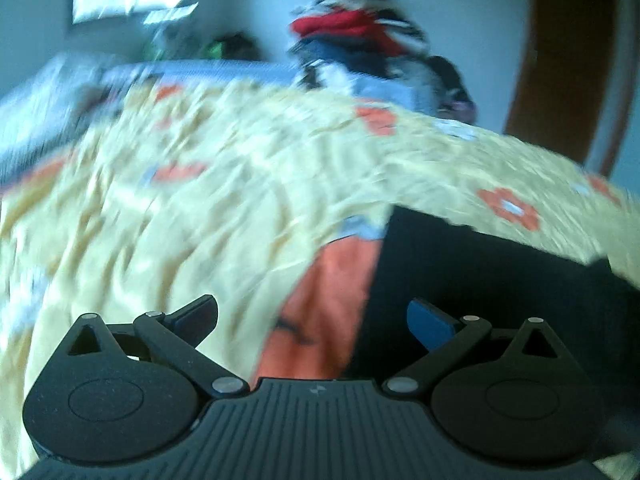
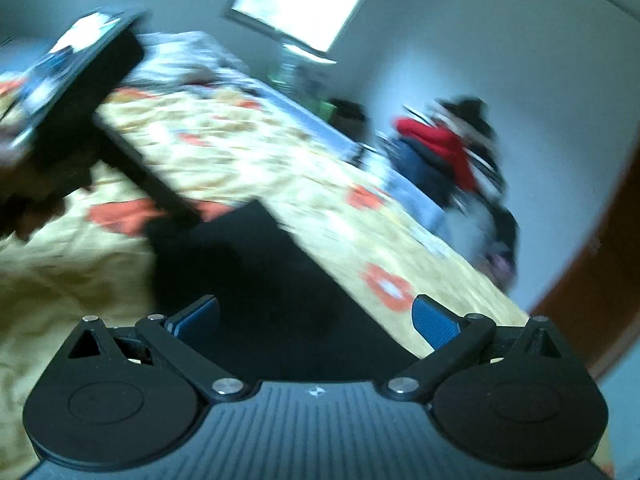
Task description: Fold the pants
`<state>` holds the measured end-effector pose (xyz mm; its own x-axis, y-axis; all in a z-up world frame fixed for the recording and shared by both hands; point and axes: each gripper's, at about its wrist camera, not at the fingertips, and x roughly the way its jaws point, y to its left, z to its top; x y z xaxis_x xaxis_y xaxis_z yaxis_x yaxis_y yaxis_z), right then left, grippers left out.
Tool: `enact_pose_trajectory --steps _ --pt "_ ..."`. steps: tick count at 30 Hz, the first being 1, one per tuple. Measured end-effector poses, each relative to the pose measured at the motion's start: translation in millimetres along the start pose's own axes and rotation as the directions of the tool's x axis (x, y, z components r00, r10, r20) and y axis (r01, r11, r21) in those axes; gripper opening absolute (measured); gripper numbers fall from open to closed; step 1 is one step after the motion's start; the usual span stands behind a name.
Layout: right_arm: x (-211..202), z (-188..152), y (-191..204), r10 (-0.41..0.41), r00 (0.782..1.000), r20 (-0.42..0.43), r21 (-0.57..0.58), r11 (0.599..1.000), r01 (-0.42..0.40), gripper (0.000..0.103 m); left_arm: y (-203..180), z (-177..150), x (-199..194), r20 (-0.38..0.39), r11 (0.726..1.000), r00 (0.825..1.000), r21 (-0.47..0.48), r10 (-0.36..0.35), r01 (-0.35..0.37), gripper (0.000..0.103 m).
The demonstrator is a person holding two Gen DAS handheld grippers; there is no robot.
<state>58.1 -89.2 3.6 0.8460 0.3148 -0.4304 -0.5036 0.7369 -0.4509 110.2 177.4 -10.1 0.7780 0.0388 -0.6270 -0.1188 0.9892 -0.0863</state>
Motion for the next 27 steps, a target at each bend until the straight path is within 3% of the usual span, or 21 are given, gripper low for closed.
enact_pose_trajectory --steps 6,10,14,17,20,21,24,27 --pt "33 13 63 0.107 0.993 -0.044 -0.173 0.979 -0.113 0.067 40 -8 -2 -0.093 0.987 0.993 -0.153 -0.07 0.055 0.102" --pt "53 20 87 0.113 0.991 -0.067 -0.245 0.961 -0.126 0.067 47 -9 -1 -0.111 0.966 0.979 -0.216 -0.172 0.146 0.102" --pt "73 22 102 0.036 0.997 -0.069 -0.307 0.95 -0.055 0.067 43 -8 0 -0.118 0.942 0.958 -0.247 -0.261 0.226 0.102" --pt "86 25 103 -0.014 0.998 -0.066 -0.324 0.946 -0.008 0.062 43 -9 7 -0.136 0.903 0.928 -0.316 -0.348 0.292 0.102" --pt "96 22 103 0.012 0.997 -0.071 -0.333 0.942 -0.035 0.025 40 -9 17 -0.152 0.852 0.887 -0.389 -0.436 0.352 0.102" --pt "97 21 103 0.03 0.997 -0.074 -0.323 0.945 -0.053 0.02 38 -9 20 -0.156 0.835 0.871 -0.405 -0.465 0.373 0.102" --pt "108 24 91 0.061 0.996 -0.067 -0.287 0.955 -0.078 0.016 30 -9 29 -0.158 0.81 0.849 -0.427 -0.504 0.401 0.102" --pt "108 31 62 0.128 0.991 -0.047 -0.119 0.984 -0.133 0.014 24 -6 39 -0.154 0.773 0.82 -0.464 -0.552 0.433 0.102"
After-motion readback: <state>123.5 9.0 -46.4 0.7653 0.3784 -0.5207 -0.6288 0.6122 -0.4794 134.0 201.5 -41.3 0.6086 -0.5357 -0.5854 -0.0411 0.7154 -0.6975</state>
